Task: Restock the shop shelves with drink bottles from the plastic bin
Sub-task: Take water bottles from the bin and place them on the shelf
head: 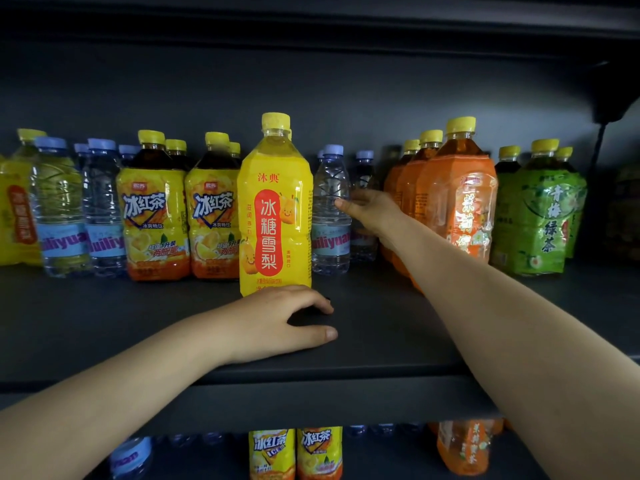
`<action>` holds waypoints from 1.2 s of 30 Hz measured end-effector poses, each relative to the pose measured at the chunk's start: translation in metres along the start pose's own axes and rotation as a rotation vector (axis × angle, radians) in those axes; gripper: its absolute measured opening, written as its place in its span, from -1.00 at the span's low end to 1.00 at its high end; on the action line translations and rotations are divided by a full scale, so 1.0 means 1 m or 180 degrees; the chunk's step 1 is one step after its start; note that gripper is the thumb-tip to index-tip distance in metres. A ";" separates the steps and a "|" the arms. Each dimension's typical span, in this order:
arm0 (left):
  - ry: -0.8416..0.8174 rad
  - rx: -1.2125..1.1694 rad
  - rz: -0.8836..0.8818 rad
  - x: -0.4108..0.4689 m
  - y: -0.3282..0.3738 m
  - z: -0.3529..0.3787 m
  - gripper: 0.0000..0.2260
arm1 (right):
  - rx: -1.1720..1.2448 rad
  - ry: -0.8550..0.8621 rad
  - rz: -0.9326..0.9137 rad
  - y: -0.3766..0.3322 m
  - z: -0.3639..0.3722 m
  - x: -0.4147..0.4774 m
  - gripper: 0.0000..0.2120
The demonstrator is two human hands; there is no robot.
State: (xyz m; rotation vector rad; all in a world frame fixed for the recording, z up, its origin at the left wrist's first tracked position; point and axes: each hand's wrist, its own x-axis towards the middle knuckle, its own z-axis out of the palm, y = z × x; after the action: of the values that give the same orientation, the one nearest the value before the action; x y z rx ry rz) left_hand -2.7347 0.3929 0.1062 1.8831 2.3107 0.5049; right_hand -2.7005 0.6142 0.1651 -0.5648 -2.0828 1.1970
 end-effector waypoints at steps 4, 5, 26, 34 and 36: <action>0.0027 -0.0012 0.0012 0.000 0.000 0.000 -0.55 | -0.0406 0.0206 0.0021 -0.007 0.001 -0.009 -0.50; 0.0037 -0.0007 0.0018 0.000 0.000 0.001 -0.60 | -0.0443 0.0256 0.0048 -0.007 0.002 -0.013 -0.51; 0.0755 0.0800 -0.0590 -0.098 0.023 -0.019 -0.72 | 0.0975 0.0058 0.0385 -0.030 0.001 -0.153 -0.62; 0.0990 0.1559 -0.1608 -0.187 0.055 -0.018 -0.63 | 0.1377 -0.0596 -0.0037 -0.057 0.023 -0.196 -0.68; 0.1098 0.1704 -0.1917 -0.211 0.070 -0.008 -0.62 | 0.1391 -0.0886 -0.0143 -0.058 0.027 -0.213 -0.76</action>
State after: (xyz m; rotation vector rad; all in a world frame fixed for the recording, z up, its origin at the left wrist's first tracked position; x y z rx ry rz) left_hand -2.6258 0.1994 0.1114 1.1739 3.3119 0.1423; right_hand -2.5759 0.4322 0.1358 -0.1528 -1.9469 1.7191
